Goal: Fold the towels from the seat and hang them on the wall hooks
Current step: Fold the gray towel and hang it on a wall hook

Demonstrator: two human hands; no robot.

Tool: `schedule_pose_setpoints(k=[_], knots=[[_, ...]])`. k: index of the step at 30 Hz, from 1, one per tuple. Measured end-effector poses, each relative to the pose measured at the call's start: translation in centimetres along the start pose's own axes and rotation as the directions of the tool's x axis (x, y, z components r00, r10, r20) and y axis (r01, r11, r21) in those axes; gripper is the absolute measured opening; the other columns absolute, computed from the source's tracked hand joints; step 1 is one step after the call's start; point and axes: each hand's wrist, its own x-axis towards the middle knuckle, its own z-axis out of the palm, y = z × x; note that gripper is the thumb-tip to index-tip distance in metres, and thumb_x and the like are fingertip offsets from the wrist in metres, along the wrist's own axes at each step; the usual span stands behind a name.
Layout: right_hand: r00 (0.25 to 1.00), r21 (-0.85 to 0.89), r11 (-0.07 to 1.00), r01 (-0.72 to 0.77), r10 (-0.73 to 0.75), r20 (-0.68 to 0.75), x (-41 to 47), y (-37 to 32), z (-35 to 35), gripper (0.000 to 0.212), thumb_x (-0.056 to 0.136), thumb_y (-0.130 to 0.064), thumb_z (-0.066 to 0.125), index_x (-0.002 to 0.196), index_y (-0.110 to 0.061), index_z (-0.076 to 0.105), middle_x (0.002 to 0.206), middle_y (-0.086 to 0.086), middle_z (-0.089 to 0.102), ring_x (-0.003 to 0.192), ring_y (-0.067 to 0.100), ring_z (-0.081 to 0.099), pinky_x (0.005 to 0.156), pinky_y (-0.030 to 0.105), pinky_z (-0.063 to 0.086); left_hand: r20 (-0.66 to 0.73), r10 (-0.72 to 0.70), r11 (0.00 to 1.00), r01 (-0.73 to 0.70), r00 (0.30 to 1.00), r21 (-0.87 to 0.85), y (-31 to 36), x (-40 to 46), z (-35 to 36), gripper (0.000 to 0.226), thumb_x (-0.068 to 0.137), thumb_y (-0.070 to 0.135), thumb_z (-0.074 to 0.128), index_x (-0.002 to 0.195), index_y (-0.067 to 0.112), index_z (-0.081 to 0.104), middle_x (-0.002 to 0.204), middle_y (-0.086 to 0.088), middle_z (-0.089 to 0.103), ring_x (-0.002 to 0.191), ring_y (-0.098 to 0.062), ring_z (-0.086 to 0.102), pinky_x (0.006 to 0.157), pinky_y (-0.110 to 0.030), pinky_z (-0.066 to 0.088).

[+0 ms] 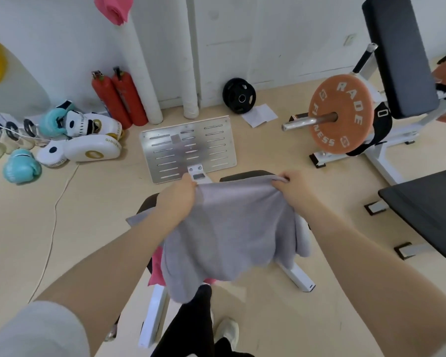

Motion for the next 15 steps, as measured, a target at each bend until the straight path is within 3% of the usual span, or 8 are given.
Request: schedule_pose_setpoints(k=[2,6,10,13,15], knots=[[0.999,-0.11,0.994,0.02,-0.024,-0.036,1.5,0.2,0.8,0.026,0.091,-0.009,0.051,0.065,-0.012,0.047,0.059,0.002,0.039,0.052,0.012,0.033,0.048,0.025,0.023,-0.015,-0.02,1.0,0.02,1.0,0.003,-0.1,1.0,0.7,0.021,0.099,0.017,0.026,0.111,0.003,0.036,0.088,-0.015,0.05,0.087,-0.037,0.055,0.067,-0.035,0.033],[0.999,-0.277,0.961,0.028,-0.036,-0.022,4.8,0.2,2.1,0.037,0.094,-0.011,0.046,0.058,-0.018,0.036,0.058,0.0,0.039,0.06,0.019,0.038,0.047,0.024,0.023,-0.036,-0.007,0.997,0.009,0.999,0.072,-1.3,5.0,0.9,0.022,0.098,0.014,0.026,0.115,0.003,0.035,0.099,-0.021,0.059,0.085,-0.038,0.055,0.066,-0.035,0.032],[1.0,-0.301,0.953,-0.021,0.015,-0.023,7.9,-0.6,3.6,0.03,0.093,-0.015,0.045,0.063,-0.016,0.041,0.063,0.002,0.046,0.069,0.024,0.044,0.05,0.03,0.028,-0.031,0.051,0.982,-0.045,0.998,0.181,-3.2,9.1,1.6,0.021,0.099,0.016,0.027,0.113,0.004,0.036,0.108,-0.017,0.058,0.094,-0.035,0.059,0.065,-0.035,0.034],[0.997,-0.288,0.955,-0.073,0.062,-0.049,9.8,-0.5,4.4,0.011,0.091,-0.021,0.049,0.084,-0.015,0.053,0.076,0.001,0.053,0.078,0.023,0.049,0.063,0.029,0.033,0.033,0.063,0.965,-0.07,0.997,0.255,-4.7,10.8,3.1,0.02,0.099,0.014,0.029,0.114,0.005,0.038,0.111,-0.015,0.054,0.097,-0.034,0.057,0.068,-0.035,0.036],[0.997,-0.268,0.96,-0.081,0.073,-0.04,11.1,0.2,4.8,0.007,0.09,-0.022,0.053,0.089,-0.015,0.055,0.074,-0.002,0.052,0.08,0.021,0.049,0.067,0.028,0.034,0.062,0.061,0.959,-0.076,0.996,0.272,-5.7,11.5,4.4,0.024,0.101,0.02,0.027,0.116,0.005,0.038,0.113,-0.014,0.053,0.1,-0.033,0.056,0.07,-0.035,0.036]])
